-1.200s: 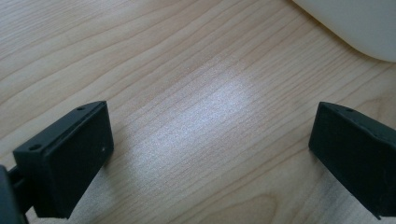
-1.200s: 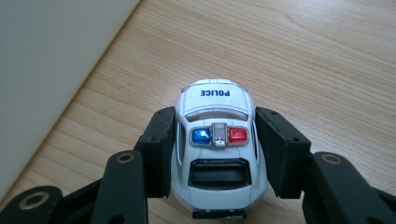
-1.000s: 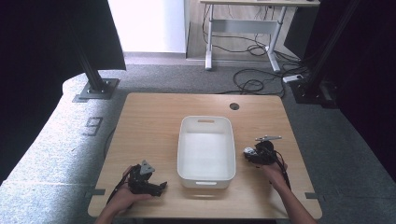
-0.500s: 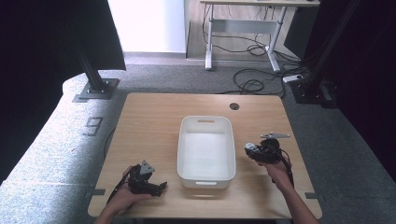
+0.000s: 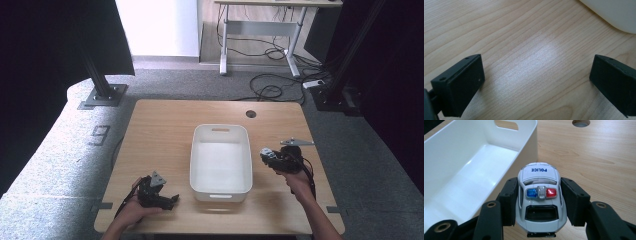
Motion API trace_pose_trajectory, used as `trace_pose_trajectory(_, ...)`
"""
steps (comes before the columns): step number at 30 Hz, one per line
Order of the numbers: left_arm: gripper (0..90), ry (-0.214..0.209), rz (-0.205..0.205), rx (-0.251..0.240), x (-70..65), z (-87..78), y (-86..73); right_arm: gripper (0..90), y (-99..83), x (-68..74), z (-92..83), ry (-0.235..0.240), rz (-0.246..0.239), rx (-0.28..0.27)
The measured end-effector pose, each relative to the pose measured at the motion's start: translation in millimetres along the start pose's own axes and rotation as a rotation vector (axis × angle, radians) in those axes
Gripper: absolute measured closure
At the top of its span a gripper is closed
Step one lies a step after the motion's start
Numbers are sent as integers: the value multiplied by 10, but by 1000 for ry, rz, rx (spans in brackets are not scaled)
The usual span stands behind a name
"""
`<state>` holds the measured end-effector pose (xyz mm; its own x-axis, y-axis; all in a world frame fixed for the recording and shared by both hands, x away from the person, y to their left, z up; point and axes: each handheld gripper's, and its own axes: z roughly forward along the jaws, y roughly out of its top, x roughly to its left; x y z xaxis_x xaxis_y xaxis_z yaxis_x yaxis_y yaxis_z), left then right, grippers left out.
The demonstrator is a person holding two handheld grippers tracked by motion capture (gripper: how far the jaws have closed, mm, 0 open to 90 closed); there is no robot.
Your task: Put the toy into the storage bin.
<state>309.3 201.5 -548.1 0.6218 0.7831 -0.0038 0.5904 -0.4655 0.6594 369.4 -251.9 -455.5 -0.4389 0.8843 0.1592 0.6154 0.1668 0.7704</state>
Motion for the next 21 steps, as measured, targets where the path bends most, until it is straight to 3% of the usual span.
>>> trace_pose_trajectory(13,0,4,-2,-1,-4,0,0,502,236,195,-140,17,-38,-44)
trace_pose_trajectory(21,0,4,-3,-1,-5,-1,0,502,349,342,-111,41,-52,-54)
